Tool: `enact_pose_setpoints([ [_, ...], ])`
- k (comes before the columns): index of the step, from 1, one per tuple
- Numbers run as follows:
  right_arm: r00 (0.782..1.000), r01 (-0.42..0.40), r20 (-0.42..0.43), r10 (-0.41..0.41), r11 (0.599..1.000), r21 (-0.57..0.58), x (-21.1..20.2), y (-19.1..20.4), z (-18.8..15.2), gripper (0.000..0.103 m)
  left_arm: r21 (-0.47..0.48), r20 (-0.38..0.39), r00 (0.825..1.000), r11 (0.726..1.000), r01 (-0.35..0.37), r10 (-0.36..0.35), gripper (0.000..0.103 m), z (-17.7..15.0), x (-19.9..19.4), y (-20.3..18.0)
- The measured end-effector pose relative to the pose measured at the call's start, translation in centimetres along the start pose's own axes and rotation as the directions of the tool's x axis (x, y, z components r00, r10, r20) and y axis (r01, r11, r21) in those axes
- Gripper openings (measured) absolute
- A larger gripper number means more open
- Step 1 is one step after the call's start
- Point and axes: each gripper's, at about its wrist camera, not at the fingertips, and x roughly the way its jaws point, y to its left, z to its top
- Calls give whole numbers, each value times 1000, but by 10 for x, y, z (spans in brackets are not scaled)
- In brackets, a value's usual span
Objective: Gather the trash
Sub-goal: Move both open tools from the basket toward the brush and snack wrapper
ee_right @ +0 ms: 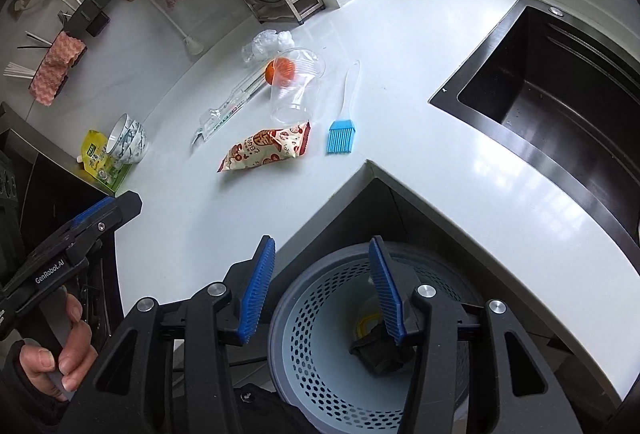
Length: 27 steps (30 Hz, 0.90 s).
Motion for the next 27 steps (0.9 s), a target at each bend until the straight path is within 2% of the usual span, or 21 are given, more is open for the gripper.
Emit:
enact_pose_setpoints([
  [4, 999, 32, 13, -33, 999, 6, 11, 7, 10, 48, 14, -5, 1000, 1000, 4, -4, 84, 9, 11, 11],
  [10, 995, 90, 29, -92, 995, 45, 34, 7, 27, 49, 80, -15, 1000, 997, 7, -6, 84, 23, 31, 17],
  [16, 988, 148, 44, -151, 987, 64, 59, 5, 42, 55, 145, -13, 1000, 989, 12, -10, 87, 36, 47, 14],
  [27, 970, 231, 50, -237, 968, 95, 106, 2, 61, 55, 207, -20, 999, 978, 32, -29, 87, 49, 81, 24],
])
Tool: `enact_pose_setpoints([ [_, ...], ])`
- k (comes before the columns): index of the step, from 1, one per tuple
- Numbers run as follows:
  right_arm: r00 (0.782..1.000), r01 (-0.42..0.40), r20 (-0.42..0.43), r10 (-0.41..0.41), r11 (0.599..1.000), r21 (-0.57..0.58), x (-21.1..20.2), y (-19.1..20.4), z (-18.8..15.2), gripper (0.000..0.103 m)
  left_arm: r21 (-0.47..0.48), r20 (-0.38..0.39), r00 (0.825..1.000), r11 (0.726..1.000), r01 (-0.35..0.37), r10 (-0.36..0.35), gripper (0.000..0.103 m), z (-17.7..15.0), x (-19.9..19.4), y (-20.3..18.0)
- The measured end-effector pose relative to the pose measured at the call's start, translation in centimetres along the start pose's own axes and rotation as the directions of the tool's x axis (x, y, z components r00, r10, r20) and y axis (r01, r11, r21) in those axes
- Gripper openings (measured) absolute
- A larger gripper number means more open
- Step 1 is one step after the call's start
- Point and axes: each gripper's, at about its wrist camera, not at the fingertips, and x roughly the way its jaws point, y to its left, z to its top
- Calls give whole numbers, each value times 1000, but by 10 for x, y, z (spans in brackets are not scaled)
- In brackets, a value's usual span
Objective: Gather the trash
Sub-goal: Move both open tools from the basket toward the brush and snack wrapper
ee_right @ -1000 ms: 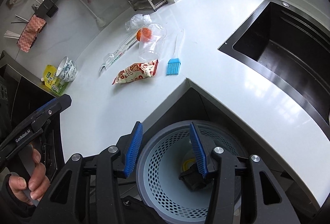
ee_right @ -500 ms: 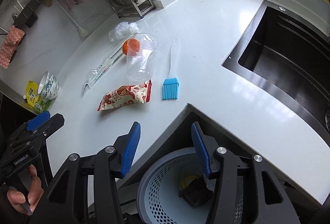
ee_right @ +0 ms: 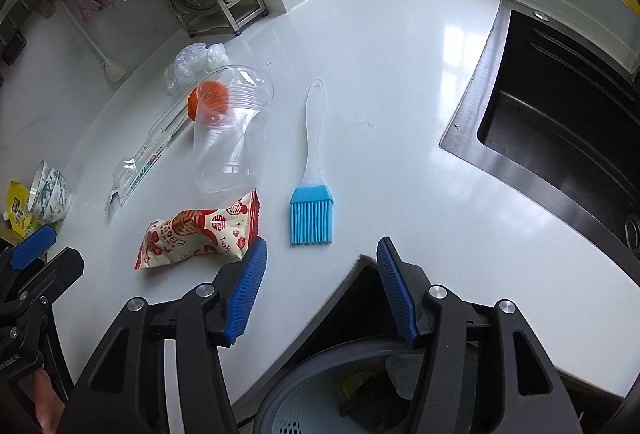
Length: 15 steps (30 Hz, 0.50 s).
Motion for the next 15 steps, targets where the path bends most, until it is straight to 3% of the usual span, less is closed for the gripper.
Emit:
enact_pose_setpoints([
  [15, 991, 130, 22, -129, 990, -45, 25, 15, 2, 55, 41, 5, 999, 998, 42, -42, 87, 8, 23, 10],
])
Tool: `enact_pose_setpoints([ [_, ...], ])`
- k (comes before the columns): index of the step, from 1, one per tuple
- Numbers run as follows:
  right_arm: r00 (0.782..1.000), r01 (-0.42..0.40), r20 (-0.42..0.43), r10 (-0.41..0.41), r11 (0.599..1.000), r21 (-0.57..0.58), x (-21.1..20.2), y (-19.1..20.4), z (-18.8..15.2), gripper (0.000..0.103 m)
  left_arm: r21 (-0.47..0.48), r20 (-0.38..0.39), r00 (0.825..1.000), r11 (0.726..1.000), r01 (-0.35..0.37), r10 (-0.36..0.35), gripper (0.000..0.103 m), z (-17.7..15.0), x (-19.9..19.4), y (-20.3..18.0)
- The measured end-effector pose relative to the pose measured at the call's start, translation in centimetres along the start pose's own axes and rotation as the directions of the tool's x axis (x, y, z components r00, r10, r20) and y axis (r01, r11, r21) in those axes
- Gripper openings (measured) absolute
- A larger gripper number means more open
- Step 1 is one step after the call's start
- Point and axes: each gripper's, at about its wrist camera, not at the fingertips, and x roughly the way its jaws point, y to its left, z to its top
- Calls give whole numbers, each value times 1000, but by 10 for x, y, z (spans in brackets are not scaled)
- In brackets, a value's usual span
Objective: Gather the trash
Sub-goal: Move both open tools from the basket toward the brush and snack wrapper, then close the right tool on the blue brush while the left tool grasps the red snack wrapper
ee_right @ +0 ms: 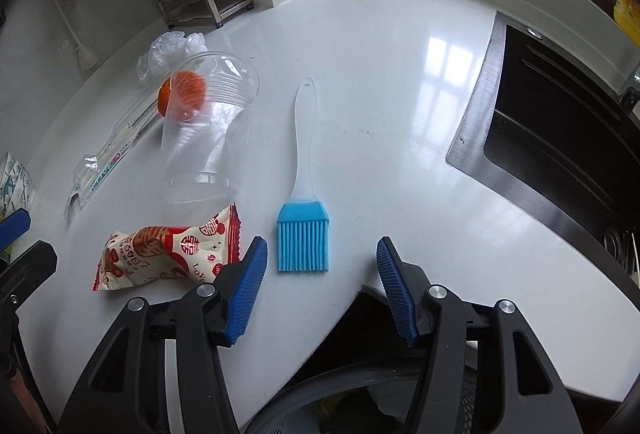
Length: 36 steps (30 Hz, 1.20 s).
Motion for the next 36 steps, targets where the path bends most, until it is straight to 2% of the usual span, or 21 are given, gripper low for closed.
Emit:
enact_pose_setpoints([
  [6, 999, 33, 17, -33, 999, -27, 2, 4, -1, 52, 17, 14, 999, 999, 31, -31, 87, 0, 0, -3],
  [12, 999, 39, 33, -36, 993, -109, 1, 19, -3, 27, 33, -1, 997, 997, 71, -71, 87, -1, 5, -7],
  [14, 999, 34, 35, -30, 992, -118, 1, 21, -3, 14, 37, -13, 997, 996, 79, -79, 87, -1, 8, -8],
  [20, 1000, -5, 29, 7, 997, -79, -1, 12, -2, 7, 95, -20, 992, 988, 123, -122, 87, 0, 20, -13],
  [24, 1000, -12, 26, 13, 998, -54, -2, 5, -4, 6, 162, -10, 989, 975, 150, -151, 87, 3, 28, -19],
  [30, 999, -9, 30, 9, 1000, -20, -4, -5, -3, 6, 292, -4, 983, 939, 179, -186, 87, 5, 42, -34],
  [36, 999, -24, 27, 22, 998, 66, -8, -26, -4, 4, 380, -26, 973, 898, 223, -230, 87, 2, 58, -47],
])
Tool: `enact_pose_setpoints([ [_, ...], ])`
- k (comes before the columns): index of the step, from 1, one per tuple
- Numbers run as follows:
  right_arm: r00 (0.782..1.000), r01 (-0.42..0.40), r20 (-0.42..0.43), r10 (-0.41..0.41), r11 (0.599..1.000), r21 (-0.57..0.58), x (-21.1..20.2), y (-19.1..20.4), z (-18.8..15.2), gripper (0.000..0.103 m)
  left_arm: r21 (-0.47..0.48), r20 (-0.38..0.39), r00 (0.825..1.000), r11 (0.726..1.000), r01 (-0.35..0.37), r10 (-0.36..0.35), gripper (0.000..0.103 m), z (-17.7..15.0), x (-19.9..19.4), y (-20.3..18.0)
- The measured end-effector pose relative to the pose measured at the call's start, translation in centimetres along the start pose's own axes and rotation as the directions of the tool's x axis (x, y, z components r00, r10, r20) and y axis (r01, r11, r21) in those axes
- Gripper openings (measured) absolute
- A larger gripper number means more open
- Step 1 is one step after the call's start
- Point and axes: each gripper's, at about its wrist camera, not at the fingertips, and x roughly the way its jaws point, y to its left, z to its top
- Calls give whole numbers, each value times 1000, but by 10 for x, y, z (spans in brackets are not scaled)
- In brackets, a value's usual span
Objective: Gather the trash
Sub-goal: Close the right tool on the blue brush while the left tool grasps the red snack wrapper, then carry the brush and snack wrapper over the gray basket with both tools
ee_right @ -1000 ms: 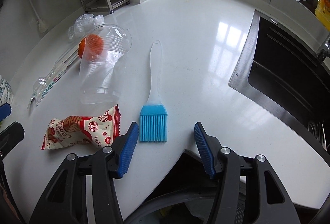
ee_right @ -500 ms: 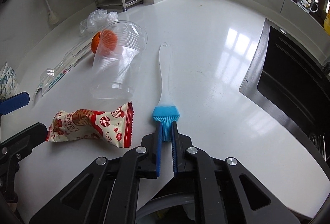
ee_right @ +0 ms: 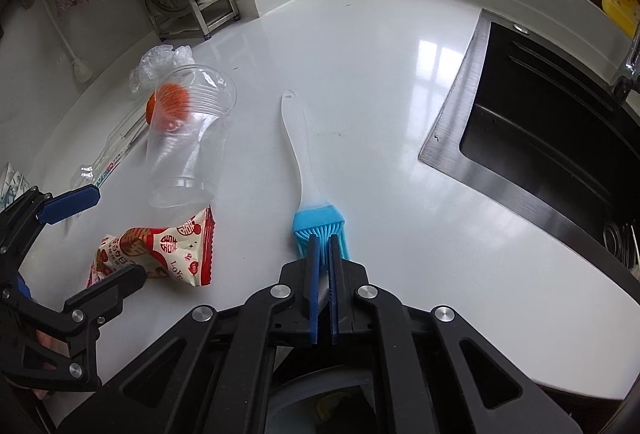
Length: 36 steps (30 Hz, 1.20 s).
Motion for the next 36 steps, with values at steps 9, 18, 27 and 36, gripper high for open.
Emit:
enact_pose_setpoints([
  [9, 1000, -18, -12, 18, 1000, 26, -2, -2, -4, 4, 55, -44, 995, 995, 86, -84, 55, -9, 15, -10],
  [18, 998, -57, -5, 57, 998, 22, -9, 6, -5, 4, -85, -75, 986, 987, 140, -146, 21, -14, 5, -7],
  [27, 994, -110, 2, 110, 993, 28, -22, 6, -8, 3, -211, -46, 987, 968, 139, -151, 18, -22, -26, -8],
  [36, 986, -168, 2, 168, 986, -7, -47, 8, -23, 3, -264, -46, 993, 960, 93, -109, 18, -26, -52, -22],
])
